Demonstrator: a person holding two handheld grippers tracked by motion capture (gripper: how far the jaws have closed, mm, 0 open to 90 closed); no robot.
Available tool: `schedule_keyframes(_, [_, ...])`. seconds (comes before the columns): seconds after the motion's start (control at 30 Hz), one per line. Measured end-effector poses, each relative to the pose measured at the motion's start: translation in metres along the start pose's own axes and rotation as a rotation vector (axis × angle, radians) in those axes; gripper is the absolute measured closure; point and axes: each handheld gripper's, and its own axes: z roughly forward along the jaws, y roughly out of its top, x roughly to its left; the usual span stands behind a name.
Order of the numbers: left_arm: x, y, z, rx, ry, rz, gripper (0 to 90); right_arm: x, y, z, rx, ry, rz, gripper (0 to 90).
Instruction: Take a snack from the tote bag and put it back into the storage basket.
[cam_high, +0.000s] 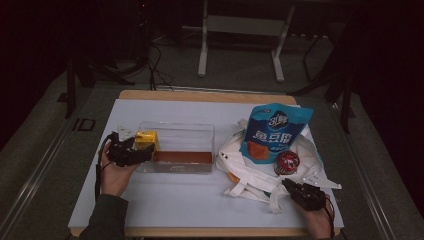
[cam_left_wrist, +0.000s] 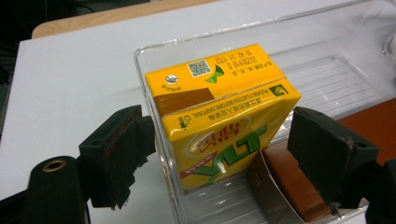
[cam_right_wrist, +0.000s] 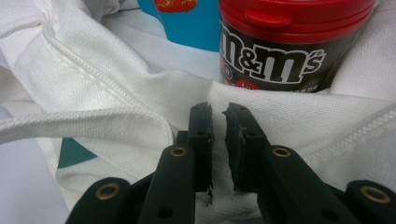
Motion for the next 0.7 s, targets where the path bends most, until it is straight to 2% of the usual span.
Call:
schedule_keyframes(0.33, [-0.003, 0.007, -0.011, -0.056, -0.026, 0.003, 19.5, 0.0, 0.0, 0.0, 0.0, 0.001, 0.001, 80.3])
schedule_keyframes(0.53, [-0.01, 0.013, -0.014, -0.073, -0.061, 0.025, 20.6, 0.0, 0.0, 0.0, 0.001, 0.0, 0.0, 80.3])
schedule_keyframes(0.63, [-0.013, 0.014, -0.017, -0.093, -0.1, 0.024, 20.4, 0.0, 0.0, 0.0, 0.001, -0.001, -0.001, 80.3])
schedule_keyframes(0.7, [-0.015, 0.015, -0.017, -0.094, -0.115, 0.037, 19.8, 0.0, 0.0, 0.0, 0.001, 0.0, 0.0, 80.2])
